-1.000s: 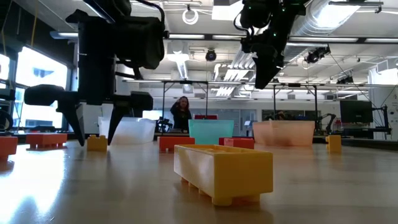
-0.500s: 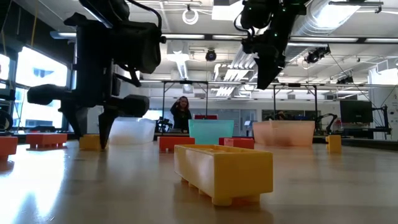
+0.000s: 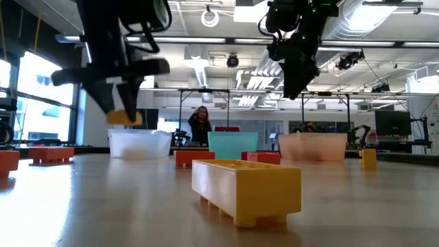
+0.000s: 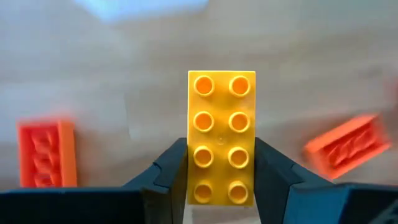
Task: Sort & place blocks by color
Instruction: Put the yellow game piece into the transparent bin
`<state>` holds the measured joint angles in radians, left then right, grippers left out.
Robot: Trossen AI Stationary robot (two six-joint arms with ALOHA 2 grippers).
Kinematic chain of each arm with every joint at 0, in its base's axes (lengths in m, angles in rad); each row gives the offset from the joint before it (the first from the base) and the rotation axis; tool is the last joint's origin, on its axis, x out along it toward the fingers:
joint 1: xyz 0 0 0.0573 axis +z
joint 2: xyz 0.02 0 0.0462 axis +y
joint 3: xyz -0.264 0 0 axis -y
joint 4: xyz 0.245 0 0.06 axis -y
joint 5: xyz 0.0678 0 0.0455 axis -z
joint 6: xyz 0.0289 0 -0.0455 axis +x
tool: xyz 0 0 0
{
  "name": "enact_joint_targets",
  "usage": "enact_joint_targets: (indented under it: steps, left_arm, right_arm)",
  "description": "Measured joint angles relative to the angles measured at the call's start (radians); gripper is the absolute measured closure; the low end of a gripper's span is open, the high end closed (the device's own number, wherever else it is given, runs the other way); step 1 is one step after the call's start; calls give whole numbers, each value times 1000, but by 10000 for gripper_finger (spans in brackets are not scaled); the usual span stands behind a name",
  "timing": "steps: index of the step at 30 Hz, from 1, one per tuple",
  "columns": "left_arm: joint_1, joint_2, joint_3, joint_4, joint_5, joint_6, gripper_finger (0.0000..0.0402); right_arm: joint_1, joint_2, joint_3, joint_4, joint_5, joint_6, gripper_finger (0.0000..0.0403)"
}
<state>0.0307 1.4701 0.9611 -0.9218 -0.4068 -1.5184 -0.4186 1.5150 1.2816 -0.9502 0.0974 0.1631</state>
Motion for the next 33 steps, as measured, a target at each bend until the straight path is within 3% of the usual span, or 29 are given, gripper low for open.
enact_joint_targets:
  steps: [7,15,24,33]
  left_arm:
    - [131,-204,0,1,-133,190,292]
    - [286,-311,1,30,-159,449,292]
    - [455,-300,1,152,-128,794,292]
    - [620,-192,2,195,-29,1004,287]
  right_arm:
    - [44,0,0,13,-1,64,201]
    - [113,0,0,85,-1,197,201]
    - [187,0,0,185,-1,379,201]
    - [278,0,0,207,-4,575,201]
